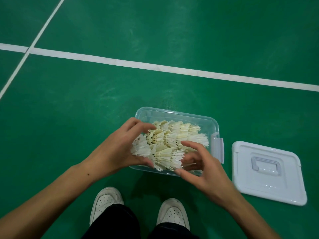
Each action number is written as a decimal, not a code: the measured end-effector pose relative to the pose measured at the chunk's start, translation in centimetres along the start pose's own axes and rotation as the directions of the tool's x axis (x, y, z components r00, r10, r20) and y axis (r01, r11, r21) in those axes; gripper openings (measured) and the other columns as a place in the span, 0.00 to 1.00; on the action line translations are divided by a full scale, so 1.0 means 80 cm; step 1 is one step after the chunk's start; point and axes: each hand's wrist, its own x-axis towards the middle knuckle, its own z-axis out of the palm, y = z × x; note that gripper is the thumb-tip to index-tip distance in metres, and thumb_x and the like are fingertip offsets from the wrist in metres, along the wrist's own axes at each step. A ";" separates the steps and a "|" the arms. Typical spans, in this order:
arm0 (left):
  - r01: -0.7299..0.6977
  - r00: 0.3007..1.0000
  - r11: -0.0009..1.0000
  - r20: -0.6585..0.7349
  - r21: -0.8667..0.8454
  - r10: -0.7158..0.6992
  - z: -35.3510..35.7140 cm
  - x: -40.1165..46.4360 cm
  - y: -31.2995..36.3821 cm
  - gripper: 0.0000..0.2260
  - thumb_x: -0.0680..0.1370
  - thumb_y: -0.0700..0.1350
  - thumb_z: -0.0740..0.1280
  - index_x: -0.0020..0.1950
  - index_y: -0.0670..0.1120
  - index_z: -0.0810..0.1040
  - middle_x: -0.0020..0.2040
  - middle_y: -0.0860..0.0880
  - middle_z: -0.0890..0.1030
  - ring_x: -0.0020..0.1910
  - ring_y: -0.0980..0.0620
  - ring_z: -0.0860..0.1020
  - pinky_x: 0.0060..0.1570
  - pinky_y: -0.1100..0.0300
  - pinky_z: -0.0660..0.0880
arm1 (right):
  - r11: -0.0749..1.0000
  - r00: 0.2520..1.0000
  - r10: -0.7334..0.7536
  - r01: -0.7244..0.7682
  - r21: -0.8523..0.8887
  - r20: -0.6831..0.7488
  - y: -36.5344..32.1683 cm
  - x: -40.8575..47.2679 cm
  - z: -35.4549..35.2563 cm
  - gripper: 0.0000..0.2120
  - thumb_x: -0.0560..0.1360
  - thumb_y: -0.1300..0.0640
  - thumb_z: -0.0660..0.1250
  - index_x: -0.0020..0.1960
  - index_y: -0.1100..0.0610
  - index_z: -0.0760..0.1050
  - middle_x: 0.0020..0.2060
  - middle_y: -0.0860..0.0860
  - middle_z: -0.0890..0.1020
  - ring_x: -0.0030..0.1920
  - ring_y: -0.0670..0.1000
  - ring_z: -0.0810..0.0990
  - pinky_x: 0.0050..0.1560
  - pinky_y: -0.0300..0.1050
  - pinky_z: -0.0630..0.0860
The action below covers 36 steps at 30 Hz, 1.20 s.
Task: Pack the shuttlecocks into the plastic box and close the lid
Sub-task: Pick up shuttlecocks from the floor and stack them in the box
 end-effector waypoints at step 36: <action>-0.098 0.994 0.995 0.057 -0.003 0.098 -0.018 0.003 -0.018 0.35 0.68 0.61 0.81 0.72 0.54 0.77 0.64 0.59 0.79 0.58 0.57 0.79 0.57 0.67 0.74 | 0.987 0.889 -0.042 0.109 0.121 -0.456 -0.011 -0.039 -0.049 0.26 0.73 0.64 0.78 0.67 0.48 0.77 0.46 0.50 0.86 0.48 0.53 0.87 0.54 0.41 0.83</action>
